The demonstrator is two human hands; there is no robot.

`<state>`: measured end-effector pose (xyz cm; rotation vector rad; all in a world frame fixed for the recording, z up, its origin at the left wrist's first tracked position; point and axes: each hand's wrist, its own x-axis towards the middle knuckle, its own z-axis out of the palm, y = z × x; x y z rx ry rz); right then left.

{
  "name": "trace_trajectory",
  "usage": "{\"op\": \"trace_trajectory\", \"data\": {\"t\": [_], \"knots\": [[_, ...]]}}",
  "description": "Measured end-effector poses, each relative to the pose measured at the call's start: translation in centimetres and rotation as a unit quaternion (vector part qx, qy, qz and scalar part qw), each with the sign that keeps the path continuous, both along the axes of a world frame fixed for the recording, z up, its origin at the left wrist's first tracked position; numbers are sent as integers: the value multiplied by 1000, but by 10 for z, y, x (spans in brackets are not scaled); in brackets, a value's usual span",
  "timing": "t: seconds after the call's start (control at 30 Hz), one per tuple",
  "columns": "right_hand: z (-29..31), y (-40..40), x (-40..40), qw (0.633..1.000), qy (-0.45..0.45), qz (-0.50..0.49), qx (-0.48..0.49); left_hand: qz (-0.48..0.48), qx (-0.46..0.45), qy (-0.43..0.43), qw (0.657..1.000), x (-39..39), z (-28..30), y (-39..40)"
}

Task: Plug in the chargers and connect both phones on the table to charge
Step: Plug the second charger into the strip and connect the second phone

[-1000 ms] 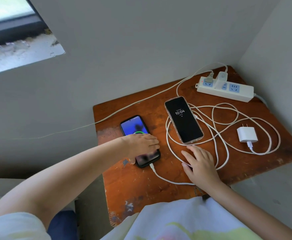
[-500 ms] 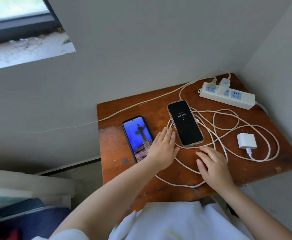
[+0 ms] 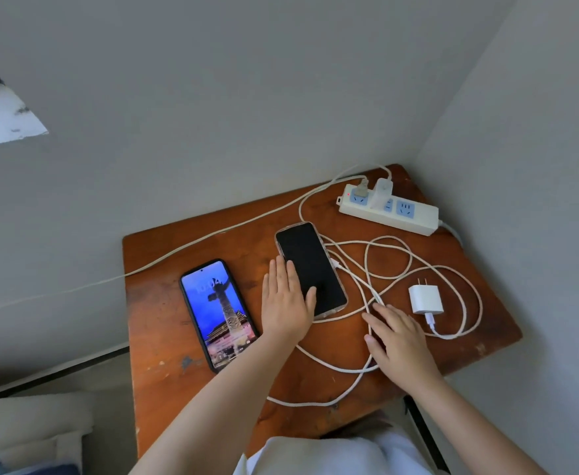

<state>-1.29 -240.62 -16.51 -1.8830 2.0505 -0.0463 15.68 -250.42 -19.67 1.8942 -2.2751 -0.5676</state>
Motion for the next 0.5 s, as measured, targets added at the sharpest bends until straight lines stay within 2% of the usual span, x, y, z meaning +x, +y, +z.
{"op": "trace_trajectory", "data": {"t": [0.1,0.2,0.5], "knots": [[16,-11,-12,998,-66,17,-19,-1,-5,2,1000,0,1,0],[32,-29,-29,995,-85,13,-56,3,-2,-2,1000,0,4,0],[53,-92,-94,997,-38,-59,-17,23,-10,1,1000,-2,4,2]]}}
